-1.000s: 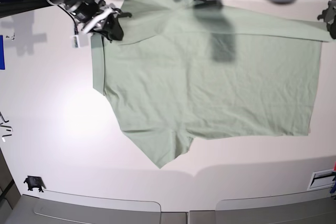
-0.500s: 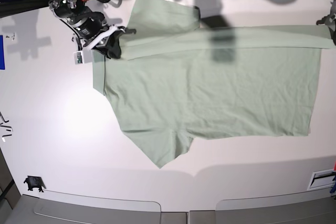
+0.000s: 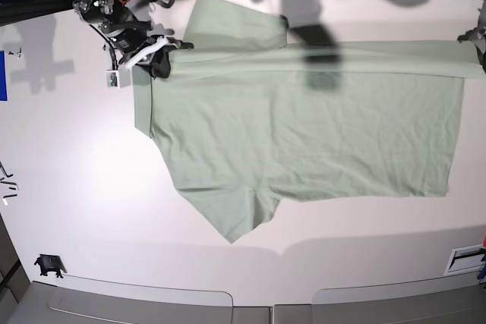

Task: Fold the T-shirt properly
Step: 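Pull the shirt's shoulder edges apart with both grippers to straighten it, then release the shirt and reposition the right gripper over the sleeve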

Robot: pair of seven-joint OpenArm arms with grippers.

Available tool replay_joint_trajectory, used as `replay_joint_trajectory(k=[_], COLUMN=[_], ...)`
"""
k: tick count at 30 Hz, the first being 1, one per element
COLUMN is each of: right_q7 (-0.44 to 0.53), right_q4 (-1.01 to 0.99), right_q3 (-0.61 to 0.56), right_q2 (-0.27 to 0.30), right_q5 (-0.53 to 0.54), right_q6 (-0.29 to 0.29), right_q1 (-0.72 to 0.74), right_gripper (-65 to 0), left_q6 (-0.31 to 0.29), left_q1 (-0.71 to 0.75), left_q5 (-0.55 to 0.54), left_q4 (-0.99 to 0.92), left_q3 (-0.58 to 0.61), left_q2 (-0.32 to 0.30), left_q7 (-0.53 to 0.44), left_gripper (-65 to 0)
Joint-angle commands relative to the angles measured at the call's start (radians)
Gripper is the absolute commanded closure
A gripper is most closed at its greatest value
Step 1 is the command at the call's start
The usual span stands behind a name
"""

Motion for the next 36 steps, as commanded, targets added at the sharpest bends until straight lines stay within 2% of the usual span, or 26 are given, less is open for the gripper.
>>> replay_joint_trajectory(k=[1,5,10,13,16,21,34,36], right_q7=[0.039,0.049,0.062,0.075,0.076,0.074,0.059,0.057], right_q4=[-0.002,-0.054,-0.059,-0.059,-0.059,-0.059,-0.059,-0.059], right_q3=[0.004,0.004,0.004,0.004,0.004,0.004,0.004,0.004], right_q2=[0.009,0.008,0.009,0.009,0.008,0.008,0.009,0.009], right_q5=[0.013,0.015,0.017,0.017,0.016,0.013,0.015,0.023], right_q6=[0.0,0.0,0.0,0.0,0.0,0.0,0.001,0.001], right_q1=[0.006,0.017,0.019,0.022,0.036,0.086,0.113,0.113], right_gripper=[0.0,0.0,0.0,0.0,0.0,0.0,0.0,-14.3], left_q6=[-0.007,-0.007,-0.002,0.066,0.122,0.183,0.187,0.187], left_q1=[0.0,0.0,-0.013,-0.043,-0.069,-0.082,-0.082,-0.082], left_q5=[-0.021,0.013,0.175,0.253,0.269,0.311,0.311,0.312], left_q4=[0.013,0.013,0.013,0.013,0.013,0.013,0.013,0.013], left_q3=[-0.009,0.043,0.167,0.188,0.188,0.188,0.188,0.188], left_q2=[-0.023,-0.032,-0.042,-0.042,-0.042,-0.042,-0.042,-0.042], left_q7=[-0.025,-0.03,-0.128,-0.134,-0.134,-0.145,-0.166,-0.177], left_gripper=[0.0,0.0,0.0,0.0,0.0,0.0,0.0,-10.2])
